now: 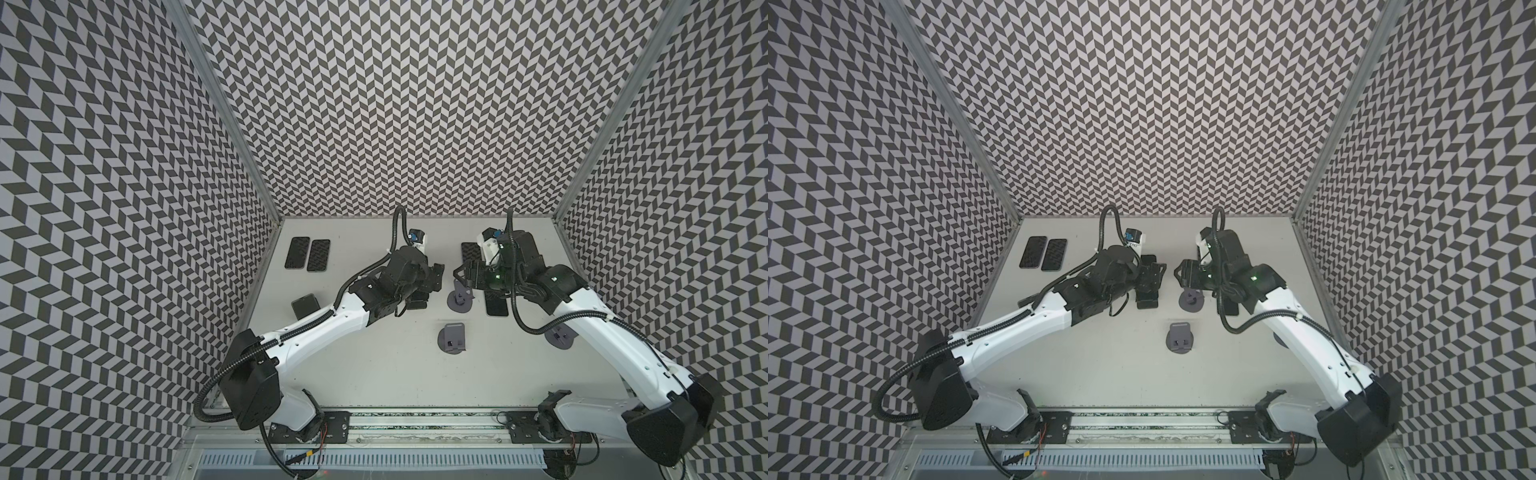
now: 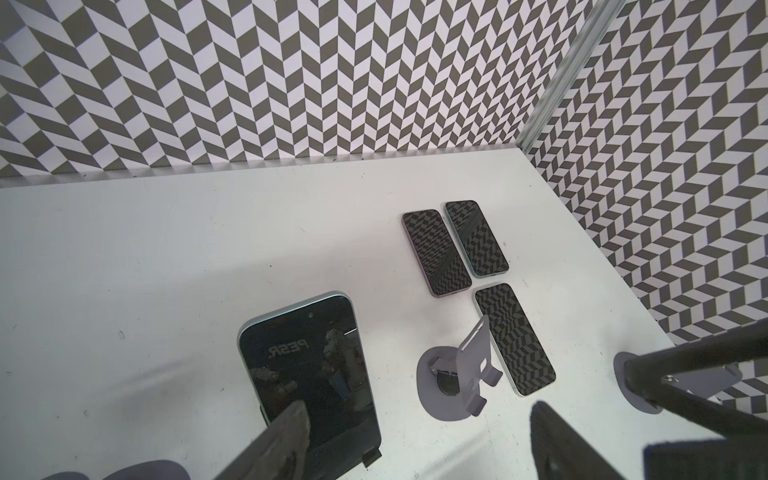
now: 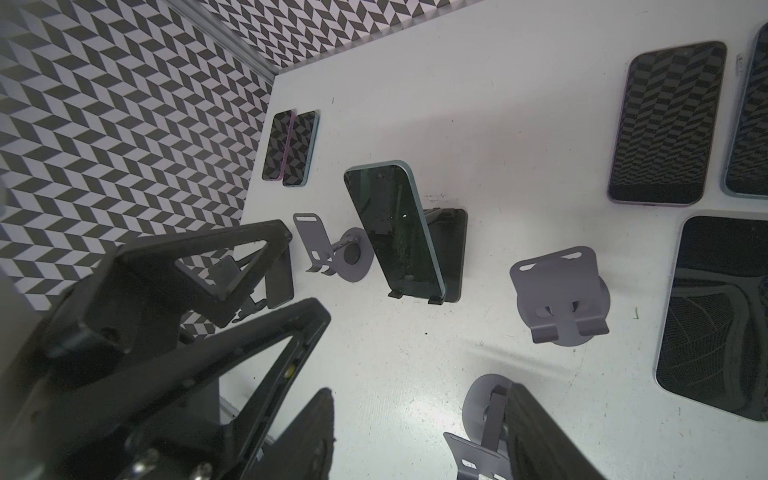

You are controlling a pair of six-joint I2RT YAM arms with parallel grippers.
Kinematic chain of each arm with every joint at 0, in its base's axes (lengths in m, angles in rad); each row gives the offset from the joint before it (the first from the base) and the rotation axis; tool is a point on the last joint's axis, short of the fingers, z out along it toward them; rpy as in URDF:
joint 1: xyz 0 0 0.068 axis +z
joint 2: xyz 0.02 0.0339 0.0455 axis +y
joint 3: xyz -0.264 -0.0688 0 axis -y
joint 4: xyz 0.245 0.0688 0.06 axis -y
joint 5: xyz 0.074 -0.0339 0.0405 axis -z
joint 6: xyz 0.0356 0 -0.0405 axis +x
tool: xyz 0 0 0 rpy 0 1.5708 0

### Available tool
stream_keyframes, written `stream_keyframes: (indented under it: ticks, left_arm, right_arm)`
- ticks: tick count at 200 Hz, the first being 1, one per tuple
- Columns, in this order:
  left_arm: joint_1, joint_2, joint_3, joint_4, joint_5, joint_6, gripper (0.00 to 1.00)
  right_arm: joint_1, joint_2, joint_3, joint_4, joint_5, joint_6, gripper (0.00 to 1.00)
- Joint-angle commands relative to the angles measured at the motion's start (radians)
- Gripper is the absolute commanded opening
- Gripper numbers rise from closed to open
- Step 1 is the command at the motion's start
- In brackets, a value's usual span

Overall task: Remove the phone from the phone stand
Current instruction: 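Lower the left gripper onto the teal-edged phone standing on its grey stand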

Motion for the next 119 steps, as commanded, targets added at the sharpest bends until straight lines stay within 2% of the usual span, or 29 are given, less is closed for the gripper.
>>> stream_keyframes:
  ticks: [1,42,74,119]
  left_arm:
    - [-0.004,0.033,0.034,-0.017,-0.062,-0.045,0.84]
    - [-0.005,0.129,0.109,-0.109,-0.131,-0.103,0.84]
    - [-0.005,0.15,0.085,-0.092,-0.139,-0.161,0.84]
    - [-0.003,0.206,0.125,-0.116,-0.204,-0.147,0.85]
  right_arm:
    - [0.004,-0.02,-0.015,0.043,-0.013,-0.001,0.63]
    - [0.005,-0.006,-0.035,0.061,-0.027,-0.005,0.66]
    - [0.005,0.005,-0.033,0.058,-0.046,-0.01,0.67]
    - [0.006,0.024,-0.044,0.052,-0.066,-0.05,0.69]
